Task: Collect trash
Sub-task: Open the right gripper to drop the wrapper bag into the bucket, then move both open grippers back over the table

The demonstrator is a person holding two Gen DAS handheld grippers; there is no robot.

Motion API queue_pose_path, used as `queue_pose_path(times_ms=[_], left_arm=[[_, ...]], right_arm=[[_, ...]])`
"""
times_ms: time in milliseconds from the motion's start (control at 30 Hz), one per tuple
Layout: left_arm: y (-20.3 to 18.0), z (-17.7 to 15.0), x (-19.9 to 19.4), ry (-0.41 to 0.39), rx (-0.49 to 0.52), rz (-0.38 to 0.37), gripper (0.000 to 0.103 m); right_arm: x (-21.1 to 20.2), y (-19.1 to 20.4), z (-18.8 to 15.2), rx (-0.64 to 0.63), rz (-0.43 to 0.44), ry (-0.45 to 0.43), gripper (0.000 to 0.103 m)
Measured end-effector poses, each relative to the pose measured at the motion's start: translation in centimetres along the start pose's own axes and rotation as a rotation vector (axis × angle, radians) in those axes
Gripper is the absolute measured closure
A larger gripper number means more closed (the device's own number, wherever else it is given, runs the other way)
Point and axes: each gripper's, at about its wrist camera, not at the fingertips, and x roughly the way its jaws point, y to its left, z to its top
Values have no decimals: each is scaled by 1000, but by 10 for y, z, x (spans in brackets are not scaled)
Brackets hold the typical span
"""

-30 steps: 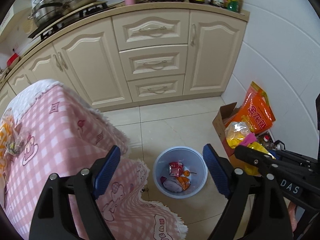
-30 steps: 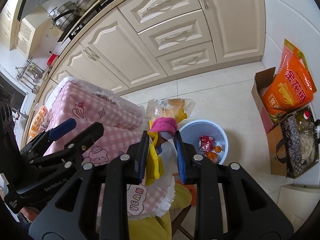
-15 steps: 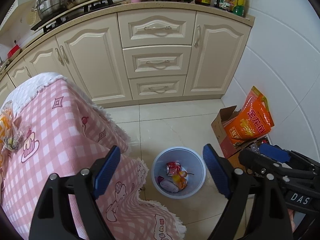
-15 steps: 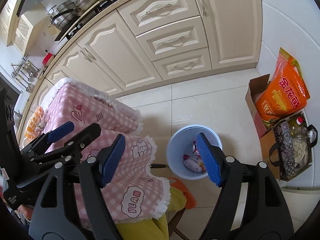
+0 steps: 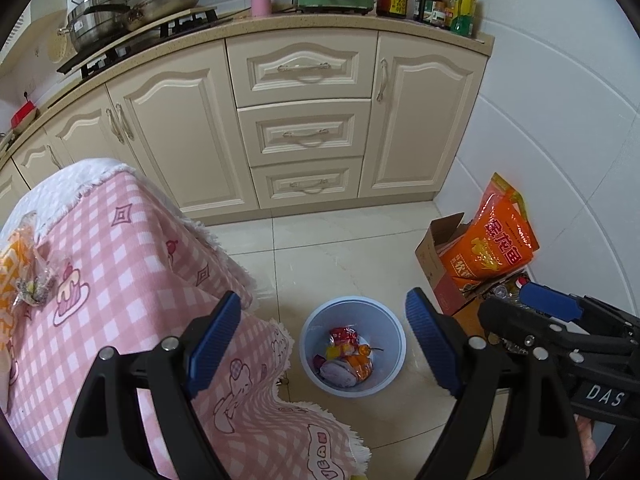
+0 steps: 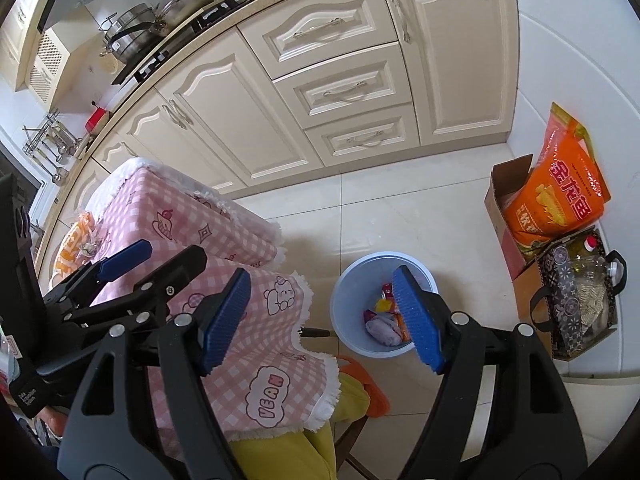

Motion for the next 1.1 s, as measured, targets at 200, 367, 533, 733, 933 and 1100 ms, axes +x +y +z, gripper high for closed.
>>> queue_pose_path(times_ms=[200, 367, 533, 733, 933, 1100], left_arm=[[3, -5, -24, -38, -8, 3, 20], [10, -13, -51, -82, -26, 15, 20], [23, -25, -84, -134, -50, 33, 20], [47, -44, -123, -192, -93, 69, 20], [85, -66, -161, -246, -155, 129, 20], [121, -83, -185, -270, -215, 201, 20]], right_arm=[[-18, 11, -5, -10, 10, -29, 30], [-35, 28, -11, -39, 23, -58, 30], [-54, 53, -21, -81, 48, -92, 30], [-68, 89, -35, -134, 83, -114, 30], [-73, 136, -47, -219, 140, -121, 30], [-65, 179, -57, -287, 204, -98, 30]])
